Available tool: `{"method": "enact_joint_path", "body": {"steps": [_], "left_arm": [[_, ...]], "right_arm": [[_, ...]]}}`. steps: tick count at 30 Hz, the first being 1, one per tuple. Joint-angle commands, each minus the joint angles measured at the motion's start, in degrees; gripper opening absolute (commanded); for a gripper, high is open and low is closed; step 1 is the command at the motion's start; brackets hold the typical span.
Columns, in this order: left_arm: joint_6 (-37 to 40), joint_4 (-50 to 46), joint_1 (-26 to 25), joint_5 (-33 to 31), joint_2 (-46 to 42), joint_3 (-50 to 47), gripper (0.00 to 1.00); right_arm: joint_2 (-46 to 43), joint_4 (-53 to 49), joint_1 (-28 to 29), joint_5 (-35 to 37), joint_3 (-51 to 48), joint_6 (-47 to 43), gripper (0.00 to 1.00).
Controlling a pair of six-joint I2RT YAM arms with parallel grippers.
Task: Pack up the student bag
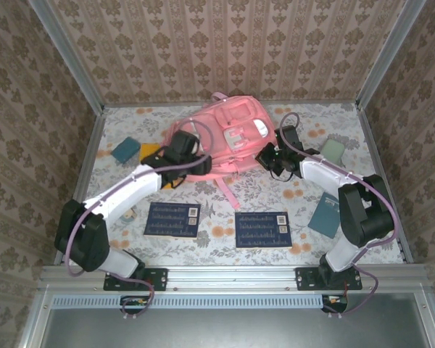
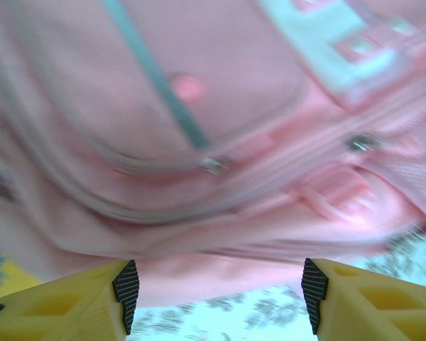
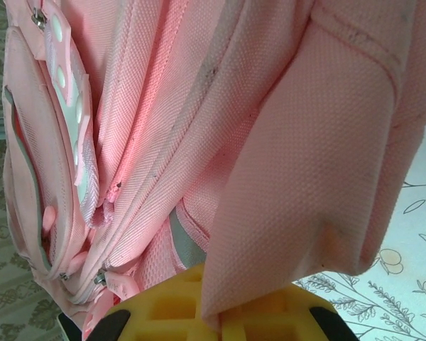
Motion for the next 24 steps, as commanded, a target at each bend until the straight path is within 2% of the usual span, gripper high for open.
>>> {"method": "enact_joint_path", "body": {"steps": [1, 4, 8, 18, 24], "left_arm": [[-0.84, 11.01, -6.00, -3.35, -0.61, -4.32, 0.63], [0.24, 13.29, -9.72, -4.89, 0.73, -5.00, 0.57], [-0.93, 20.04, -10.80, -2.51, 0.98, -8.64, 0.45], [-1.43, 28.95, -12.04, -0.72, 3.87, -13.78, 0.40], [-0.70, 30.09, -12.18, -0.50, 5.77, -14.21, 0.39]], "right_arm": [[-1.17, 0.49, 0.88, -4.63, 2.71, 3.07, 0.00], [-2.02, 0.06, 1.12, -4.55, 2.73, 3.91, 0.00], [-2.48, -1.00, 1.20, -4.79, 3.36, 4.10, 0.00], [-2.79, -0.29, 1.34, -6.59, 2.97, 8.74, 0.00], [-3.50, 0.23, 1.38, -7.37, 2.92, 11.42, 0.00]]}}
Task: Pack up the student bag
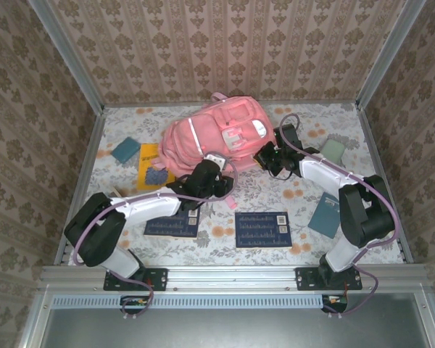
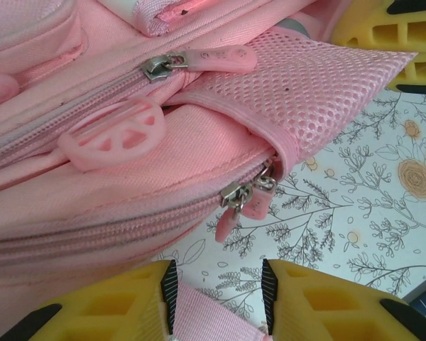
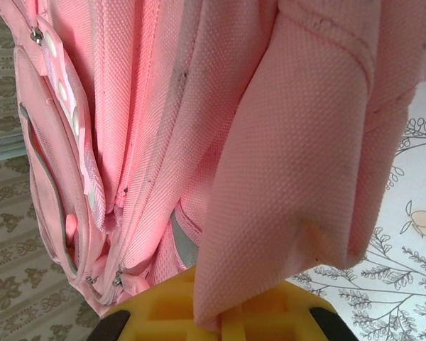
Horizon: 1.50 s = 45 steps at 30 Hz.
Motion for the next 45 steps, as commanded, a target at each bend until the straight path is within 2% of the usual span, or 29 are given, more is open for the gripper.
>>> {"method": "enact_joint_path", "body": {"steps": [1, 14, 19, 20, 24, 31, 41, 42, 45], "left_arm": [[0.00, 2.96, -0.47, 0.75, 1.17, -0.61, 0.39], [1.40, 3.93, -0.47, -1.08, 5.14, 2.16, 0.36], [1.41, 4.40, -0.43, -1.27, 6.23, 3.08, 0.31], [1.48, 4.51, -0.45, -1.48, 6.27, 3.24, 0.28], [1.31, 3.80, -0.47, -2.92, 5.15, 3.12, 0.00], [-0.35, 0.81, 1.09, -5.61, 0.02, -0.31, 0.00], [-0.15, 0.79, 4.90, -1.30, -4.81, -4.37, 0.00], [-0.18, 1.51, 4.89, -0.11, -4.85, -4.44, 0.06], [-0.77, 4.87, 4.56, 2.28, -5.04, -5.46, 0.14]], "right_arm": [[-3.35, 1.06, 0.92, -5.35, 2.16, 3.17, 0.00], [-3.71, 1.03, 0.97, -6.33, 2.53, 4.01, 0.00], [-3.71, 1.19, 0.99, -6.43, 2.23, 4.21, 0.00], [-3.71, 1.28, 0.96, -6.49, 2.03, 4.31, 0.00], [-3.62, 0.89, 0.94, -6.25, 1.83, 3.93, 0.00], [-3.71, 1.52, -0.39, -5.97, -0.05, 3.61, 0.00], [-4.02, 3.39, -1.45, -7.77, -1.33, 4.21, 0.00], [-3.97, 4.31, -1.41, -8.58, -1.50, 5.29, 0.00], [-3.72, 5.68, -1.45, -10.98, -1.64, 9.73, 0.00]]}}
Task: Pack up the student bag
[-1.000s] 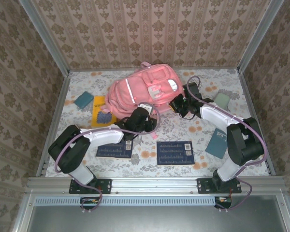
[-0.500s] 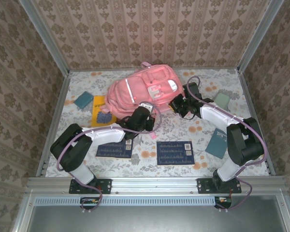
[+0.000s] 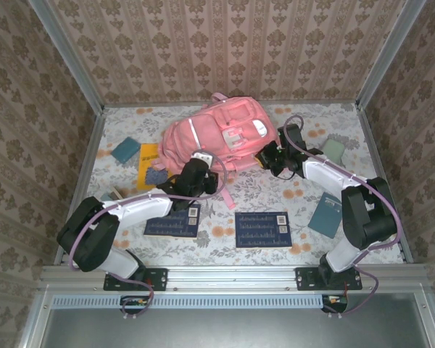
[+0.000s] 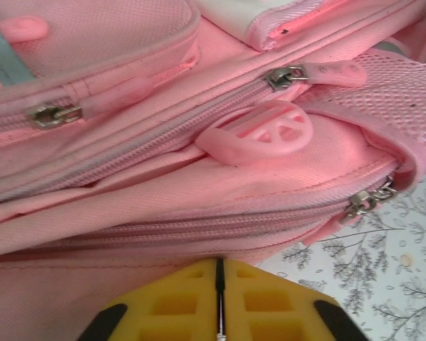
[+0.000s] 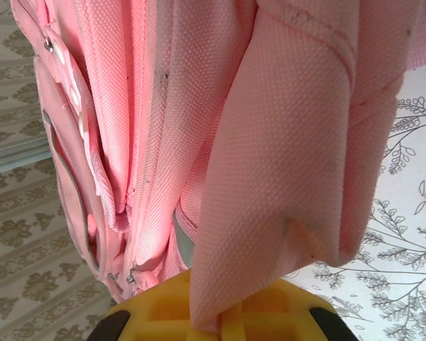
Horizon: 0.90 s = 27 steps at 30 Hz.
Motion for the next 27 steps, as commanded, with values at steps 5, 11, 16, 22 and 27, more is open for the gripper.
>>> {"method": "enact_joint_path", "body": {"steps": [5, 11, 16, 22, 27], "left_arm": [[-3.52, 10.01, -0.49, 5.09, -1.63, -4.23, 0.25], [-3.11, 9.40, -2.07, 5.85, -2.59, -3.98, 0.32], [-2.60, 10.38, -2.43, 4.50, -2.36, -4.71, 0.31], [-1.38, 11.94, -2.50, 3.87, -0.45, -4.08, 0.35], [-1.44, 14.75, -1.63, 4.54, 2.26, -3.35, 0.37]], "right_arm": [[-3.08, 4.47, 0.20, -8.66, 0.85, 7.88, 0.00], [-3.83, 3.94, 0.47, -9.05, 1.65, 10.30, 0.00], [-3.88, 3.64, 1.24, -8.91, 2.82, 11.81, 0.00], [-3.50, 2.74, 1.72, -8.93, 4.73, 12.20, 0.00], [-3.65, 1.50, 2.20, -9.15, 5.84, 12.00, 0.00]]}}
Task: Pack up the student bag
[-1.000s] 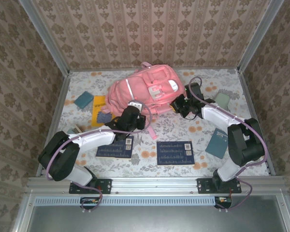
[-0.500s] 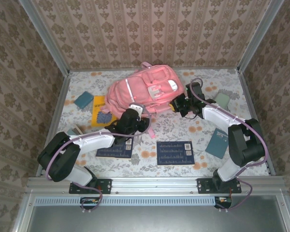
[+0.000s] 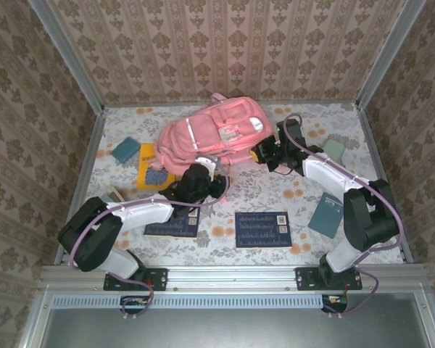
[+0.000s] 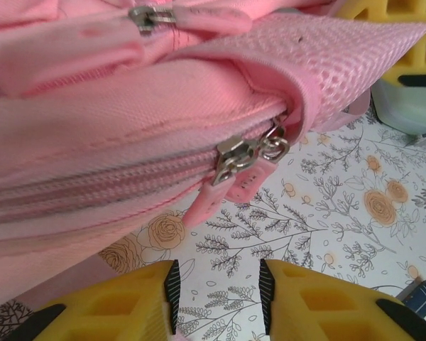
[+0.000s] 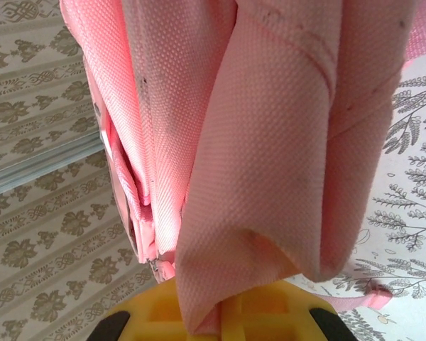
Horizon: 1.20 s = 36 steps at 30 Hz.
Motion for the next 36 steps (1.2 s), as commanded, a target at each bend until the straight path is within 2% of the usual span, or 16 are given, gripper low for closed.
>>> {"method": "enact_joint_path", "body": {"steps": [1, 12, 16, 17, 26, 36], "left_arm": [[0.48, 3.36, 0.64, 0.00, 1.93, 0.94, 0.37], [2.16, 3.08, 1.01, -0.36, 3.84, 5.58, 0.35], [2.01, 2.67, 1.09, -1.36, 3.70, 5.30, 0.04], [1.94, 2.13, 1.25, -1.72, 3.35, 5.05, 0.00], [0.28, -1.87, 3.59, -3.78, -2.67, 0.70, 0.00], [0.28, -4.38, 9.05, -1.07, -7.60, -2.29, 0.00]], "right_arm": [[-2.80, 0.39, 1.01, -6.20, 3.11, 2.57, 0.00], [-3.31, -0.14, 1.12, -6.30, 2.25, 1.85, 0.00], [-3.52, 0.02, 1.10, -6.11, 1.47, 1.77, 0.00], [-3.52, 0.03, 1.06, -6.07, 1.28, 1.68, 0.00], [-3.61, -0.15, -0.74, -5.64, -0.11, -0.08, 0.00], [-3.60, 1.07, -1.81, -6.21, -2.04, -0.34, 0.00]]}}
